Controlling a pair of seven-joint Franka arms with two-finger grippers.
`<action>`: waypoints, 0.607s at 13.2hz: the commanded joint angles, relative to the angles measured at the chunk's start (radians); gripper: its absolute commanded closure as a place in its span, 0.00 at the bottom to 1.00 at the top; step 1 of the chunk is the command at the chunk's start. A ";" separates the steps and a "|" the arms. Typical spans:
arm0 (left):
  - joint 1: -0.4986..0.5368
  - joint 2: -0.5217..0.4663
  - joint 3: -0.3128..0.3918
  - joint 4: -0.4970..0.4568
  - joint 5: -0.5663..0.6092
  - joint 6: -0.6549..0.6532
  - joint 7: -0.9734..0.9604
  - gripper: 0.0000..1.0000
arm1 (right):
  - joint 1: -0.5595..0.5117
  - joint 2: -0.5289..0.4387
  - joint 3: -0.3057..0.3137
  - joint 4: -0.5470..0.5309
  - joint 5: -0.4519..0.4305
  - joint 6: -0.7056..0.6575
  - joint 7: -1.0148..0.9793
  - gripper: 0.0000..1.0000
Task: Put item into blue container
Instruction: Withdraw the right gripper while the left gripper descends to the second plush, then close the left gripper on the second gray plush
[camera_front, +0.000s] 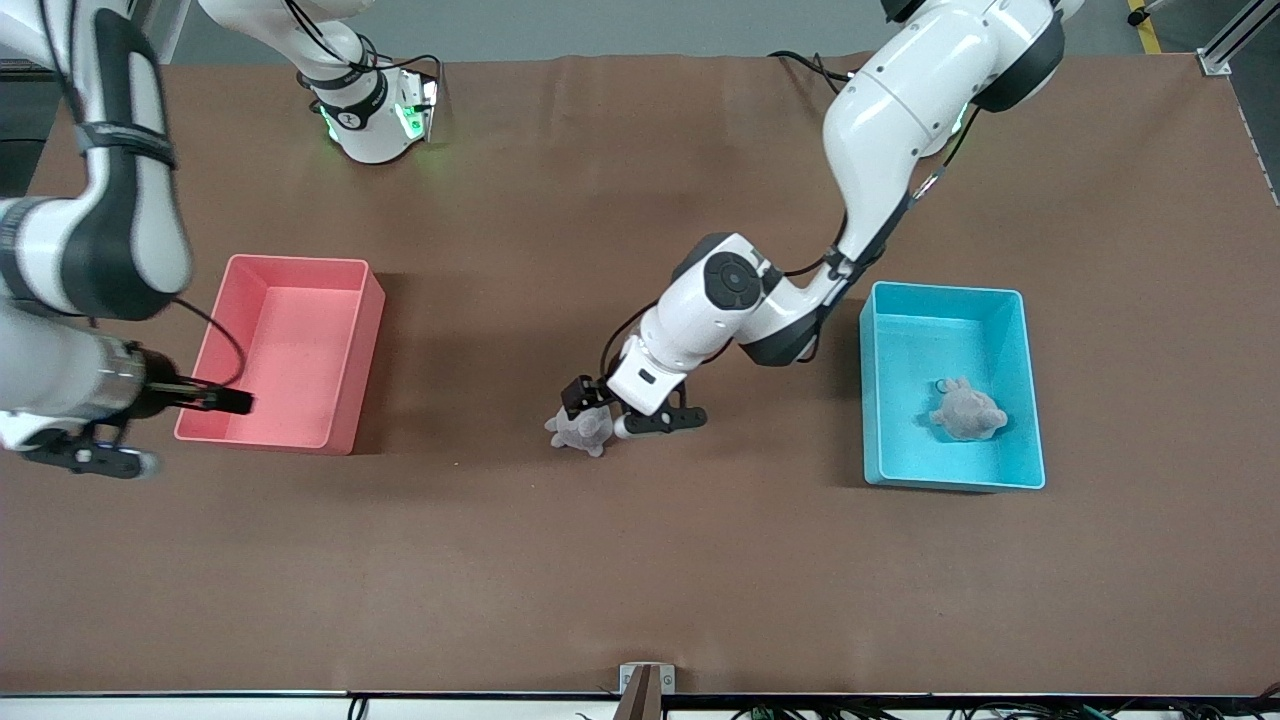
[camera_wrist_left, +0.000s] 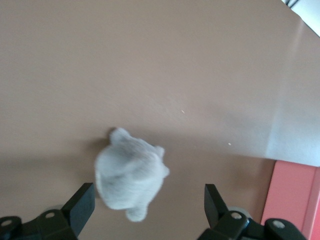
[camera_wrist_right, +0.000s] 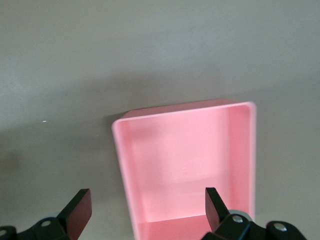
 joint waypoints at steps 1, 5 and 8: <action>-0.085 0.040 0.067 0.068 -0.012 0.028 -0.012 0.03 | -0.073 -0.015 0.025 0.039 -0.011 -0.036 -0.056 0.00; -0.156 0.043 0.173 0.083 -0.001 0.071 0.075 0.03 | -0.090 -0.015 0.026 0.042 -0.014 -0.048 -0.081 0.00; -0.238 0.066 0.290 0.082 0.001 0.123 0.123 0.03 | -0.101 -0.007 0.023 0.082 -0.015 -0.073 -0.082 0.00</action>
